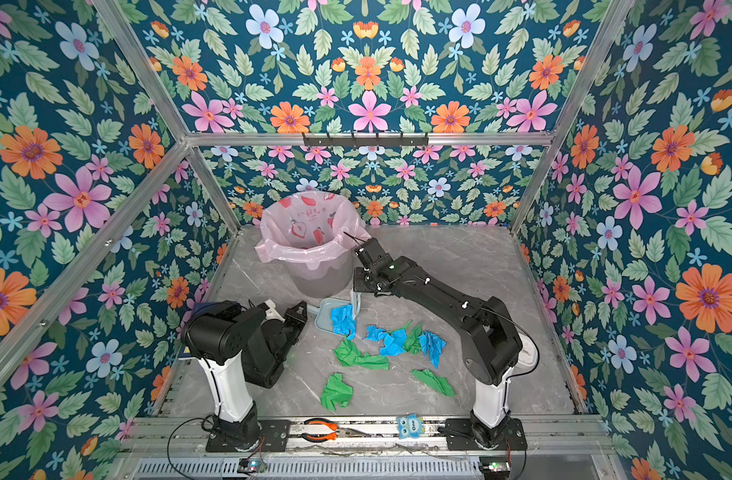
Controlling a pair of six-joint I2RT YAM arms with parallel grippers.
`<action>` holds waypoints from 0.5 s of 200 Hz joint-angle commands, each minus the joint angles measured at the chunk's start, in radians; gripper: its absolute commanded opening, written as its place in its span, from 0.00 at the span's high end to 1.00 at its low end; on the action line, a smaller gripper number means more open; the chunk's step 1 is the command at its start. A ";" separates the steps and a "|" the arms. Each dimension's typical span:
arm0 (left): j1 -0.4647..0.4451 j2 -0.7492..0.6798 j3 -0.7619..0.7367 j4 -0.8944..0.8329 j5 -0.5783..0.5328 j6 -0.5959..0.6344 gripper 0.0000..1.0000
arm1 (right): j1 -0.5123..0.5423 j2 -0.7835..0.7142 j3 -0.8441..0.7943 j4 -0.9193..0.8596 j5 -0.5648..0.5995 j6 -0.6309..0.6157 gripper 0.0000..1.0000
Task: Sweep away the paper scraps from the table
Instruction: 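Push the blue scraps into the dustpan with the right gripper's brush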
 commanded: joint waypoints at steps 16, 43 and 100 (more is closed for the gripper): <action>0.001 0.006 0.005 0.032 0.016 0.001 1.00 | 0.000 0.030 0.029 0.036 0.019 0.024 1.00; 0.000 0.007 0.015 0.032 0.029 -0.002 1.00 | 0.000 0.025 0.020 0.057 0.036 0.035 1.00; 0.001 0.018 0.025 0.032 0.041 -0.017 1.00 | -0.002 0.026 0.073 0.050 0.044 0.026 1.00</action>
